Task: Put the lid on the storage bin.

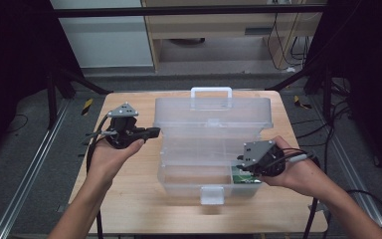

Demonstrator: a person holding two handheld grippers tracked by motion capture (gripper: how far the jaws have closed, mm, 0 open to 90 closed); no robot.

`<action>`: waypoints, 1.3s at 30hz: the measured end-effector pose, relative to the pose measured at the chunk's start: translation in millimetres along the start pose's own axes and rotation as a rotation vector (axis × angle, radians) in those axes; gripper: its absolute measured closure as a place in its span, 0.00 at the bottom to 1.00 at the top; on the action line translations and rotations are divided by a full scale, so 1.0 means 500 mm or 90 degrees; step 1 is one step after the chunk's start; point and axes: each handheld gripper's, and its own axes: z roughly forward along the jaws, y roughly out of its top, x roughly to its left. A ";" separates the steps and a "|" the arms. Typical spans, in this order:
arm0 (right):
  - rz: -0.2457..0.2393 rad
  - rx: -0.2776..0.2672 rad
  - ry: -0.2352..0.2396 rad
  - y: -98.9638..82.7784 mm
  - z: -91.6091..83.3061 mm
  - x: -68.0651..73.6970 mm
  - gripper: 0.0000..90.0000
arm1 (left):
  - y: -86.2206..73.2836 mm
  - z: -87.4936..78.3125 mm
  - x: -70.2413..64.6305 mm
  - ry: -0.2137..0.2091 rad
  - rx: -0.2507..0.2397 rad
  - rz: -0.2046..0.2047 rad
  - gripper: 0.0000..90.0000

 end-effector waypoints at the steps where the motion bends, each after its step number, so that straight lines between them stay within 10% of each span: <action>1: 0.022 -0.012 -0.009 -0.007 -0.004 0.002 0.75 | -0.004 -0.003 -0.005 0.005 0.011 -0.008 1.00; 19: 0.210 -0.057 -0.125 -0.066 -0.061 0.030 0.51 | -0.044 -0.001 -0.022 -0.010 0.015 -0.006 1.00; 39: 0.275 -0.039 -0.207 -0.127 -0.092 0.042 0.32 | -0.082 0.006 -0.043 -0.014 0.019 0.004 1.00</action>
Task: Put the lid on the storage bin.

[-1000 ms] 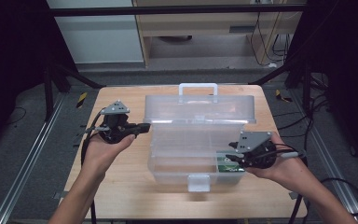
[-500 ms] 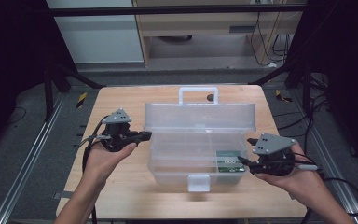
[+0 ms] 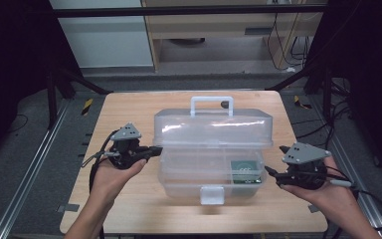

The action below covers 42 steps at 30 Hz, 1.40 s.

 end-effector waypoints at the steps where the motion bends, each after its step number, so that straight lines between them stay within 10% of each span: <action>1: 0.000 0.000 0.000 0.000 0.000 0.000 0.32 | 0.000 0.000 0.000 0.000 0.000 0.000 1.00; 42: 0.062 0.028 -0.053 -0.075 0.011 -0.032 0.37 | -0.068 -0.001 -0.020 0.016 -0.004 0.013 1.00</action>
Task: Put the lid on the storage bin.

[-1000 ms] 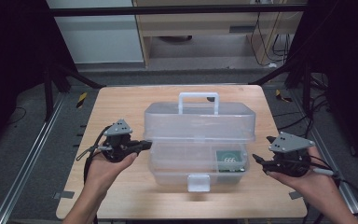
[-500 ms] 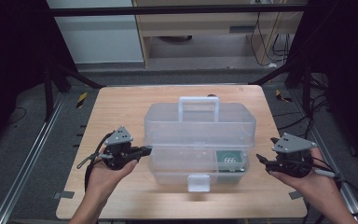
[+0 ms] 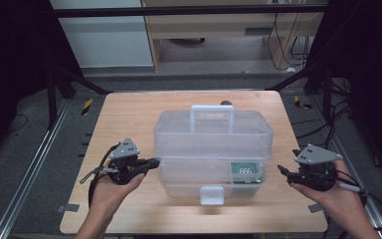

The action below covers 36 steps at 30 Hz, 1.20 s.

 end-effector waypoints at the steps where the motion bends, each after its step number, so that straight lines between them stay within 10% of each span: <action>1: 0.003 0.003 -0.003 -0.002 0.001 -0.001 0.35 | -0.001 0.001 0.000 0.001 0.001 0.000 1.00; 10: 0.006 0.043 -0.017 -0.021 0.036 0.003 0.17 | -0.015 0.005 0.003 0.003 0.003 -0.003 1.00; 36: 0.073 0.005 -0.087 -0.084 0.094 -0.017 0.23 | -0.060 0.023 0.007 -0.004 0.013 -0.015 1.00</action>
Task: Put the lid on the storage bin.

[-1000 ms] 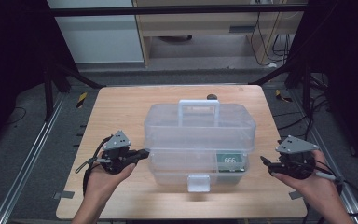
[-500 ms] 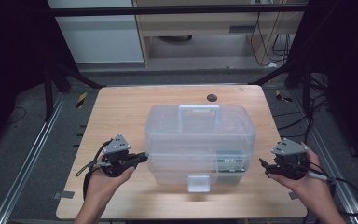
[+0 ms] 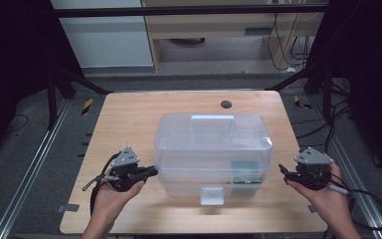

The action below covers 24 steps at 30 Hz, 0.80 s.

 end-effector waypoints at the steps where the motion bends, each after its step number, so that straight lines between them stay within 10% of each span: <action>1: 0.004 0.004 0.000 -0.002 0.002 0.000 0.23 | -0.002 0.001 0.000 0.001 0.002 0.000 1.00; 14: 0.013 0.011 0.001 -0.019 0.014 -0.004 0.24 | -0.028 0.009 0.004 0.001 0.023 -0.002 1.00; 24: 0.012 0.015 0.004 -0.023 0.024 0.000 0.24 | -0.043 -0.018 0.053 0.072 0.040 -0.011 1.00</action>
